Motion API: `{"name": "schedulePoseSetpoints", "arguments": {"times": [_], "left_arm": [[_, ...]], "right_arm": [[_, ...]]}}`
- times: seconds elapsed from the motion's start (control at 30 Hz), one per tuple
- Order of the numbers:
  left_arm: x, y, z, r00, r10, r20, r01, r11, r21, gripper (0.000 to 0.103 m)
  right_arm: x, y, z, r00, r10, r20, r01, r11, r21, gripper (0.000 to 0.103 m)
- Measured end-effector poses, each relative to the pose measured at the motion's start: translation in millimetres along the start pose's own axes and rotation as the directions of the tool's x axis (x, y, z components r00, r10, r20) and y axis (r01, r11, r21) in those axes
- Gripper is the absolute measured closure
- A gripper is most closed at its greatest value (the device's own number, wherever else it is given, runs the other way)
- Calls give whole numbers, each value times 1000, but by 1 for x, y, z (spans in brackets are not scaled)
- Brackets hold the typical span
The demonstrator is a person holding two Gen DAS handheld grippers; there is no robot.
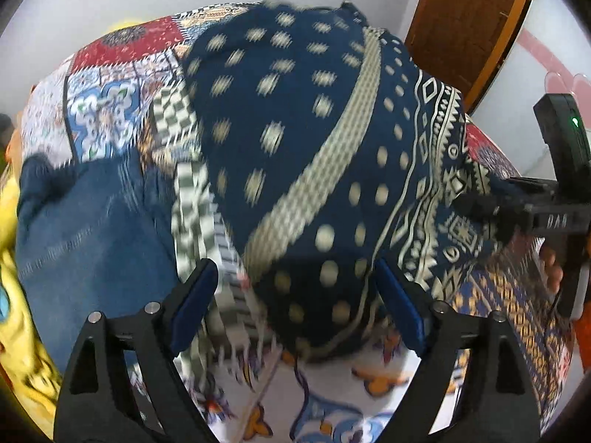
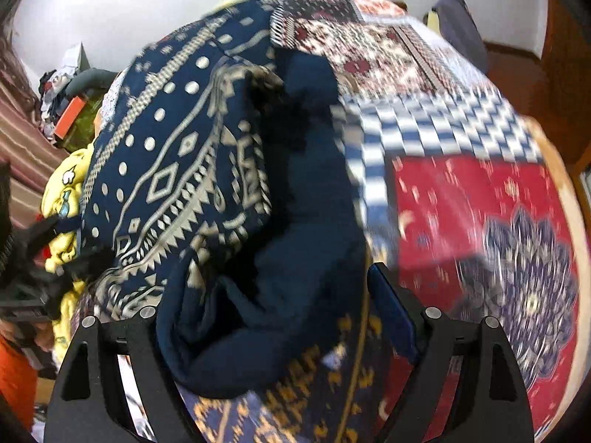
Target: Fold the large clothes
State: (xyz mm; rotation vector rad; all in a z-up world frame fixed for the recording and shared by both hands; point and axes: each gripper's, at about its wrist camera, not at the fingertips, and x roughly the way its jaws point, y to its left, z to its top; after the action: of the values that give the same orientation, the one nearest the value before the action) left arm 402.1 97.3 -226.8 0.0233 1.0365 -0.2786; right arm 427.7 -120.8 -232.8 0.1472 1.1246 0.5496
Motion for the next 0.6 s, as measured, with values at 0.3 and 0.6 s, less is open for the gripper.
{"name": "schedulePoseSetpoints", "arguments": {"times": [0.3, 0.6], "left_arm": [[-20, 19, -42, 992, 122, -20, -122, 992, -17, 15], [-72, 39, -32, 976, 196, 98, -189, 979, -76, 15]], "right_arm": [[-39, -9, -21, 999, -30, 22, 30, 1000, -6, 19], [-71, 6, -7, 993, -68, 91, 77, 992, -102, 18]]}}
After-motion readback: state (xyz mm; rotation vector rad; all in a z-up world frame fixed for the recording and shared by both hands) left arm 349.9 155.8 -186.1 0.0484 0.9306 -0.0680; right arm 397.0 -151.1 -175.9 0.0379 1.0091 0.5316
